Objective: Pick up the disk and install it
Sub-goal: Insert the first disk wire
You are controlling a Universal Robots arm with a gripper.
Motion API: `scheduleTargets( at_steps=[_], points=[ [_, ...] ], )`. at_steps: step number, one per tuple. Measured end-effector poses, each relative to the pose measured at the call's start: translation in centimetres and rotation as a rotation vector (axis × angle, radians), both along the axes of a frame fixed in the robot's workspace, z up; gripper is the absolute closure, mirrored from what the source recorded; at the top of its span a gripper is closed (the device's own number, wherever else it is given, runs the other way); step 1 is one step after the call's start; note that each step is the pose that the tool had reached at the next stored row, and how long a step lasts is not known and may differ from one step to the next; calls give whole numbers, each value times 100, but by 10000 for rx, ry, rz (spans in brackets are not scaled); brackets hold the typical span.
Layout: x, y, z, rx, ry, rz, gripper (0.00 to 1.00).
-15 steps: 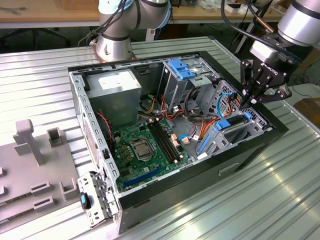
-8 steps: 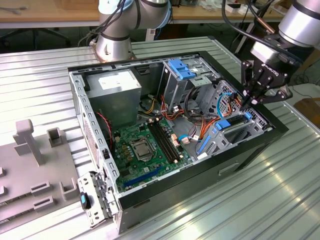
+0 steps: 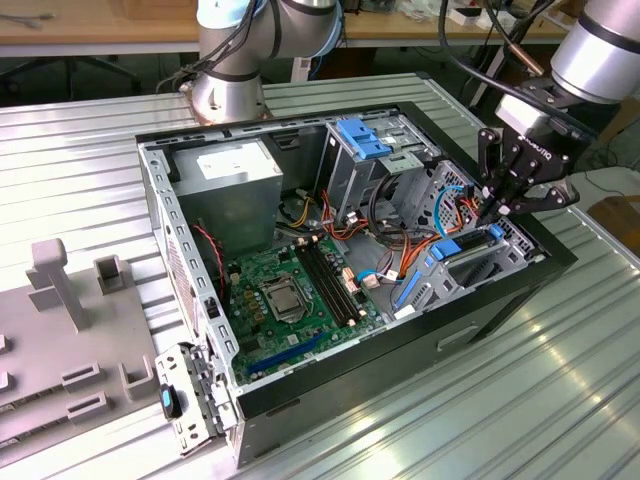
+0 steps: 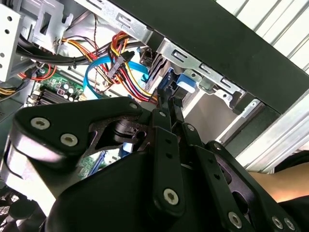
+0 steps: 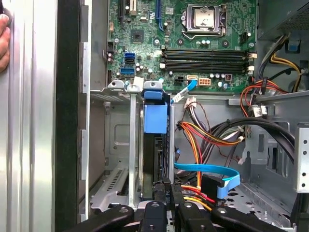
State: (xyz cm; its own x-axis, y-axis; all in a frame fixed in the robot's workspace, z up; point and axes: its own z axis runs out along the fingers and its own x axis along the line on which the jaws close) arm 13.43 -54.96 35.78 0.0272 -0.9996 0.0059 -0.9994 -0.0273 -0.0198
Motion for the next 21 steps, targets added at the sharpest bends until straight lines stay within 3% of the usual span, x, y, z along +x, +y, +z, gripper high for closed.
scheduleTargets(
  at_steps=[6, 9, 13, 16, 21],
  points=[
    [-9, -25, -27, -1, -12, -28, 84],
    [-43, -77, -35, -1, -16, -19, 84],
    [-63, -78, -57, -2, -16, 153, 84],
    [-55, -39, -75, 0, -16, 152, 84],
    [-32, -34, -105, -3, -16, 150, 84]
  ],
)
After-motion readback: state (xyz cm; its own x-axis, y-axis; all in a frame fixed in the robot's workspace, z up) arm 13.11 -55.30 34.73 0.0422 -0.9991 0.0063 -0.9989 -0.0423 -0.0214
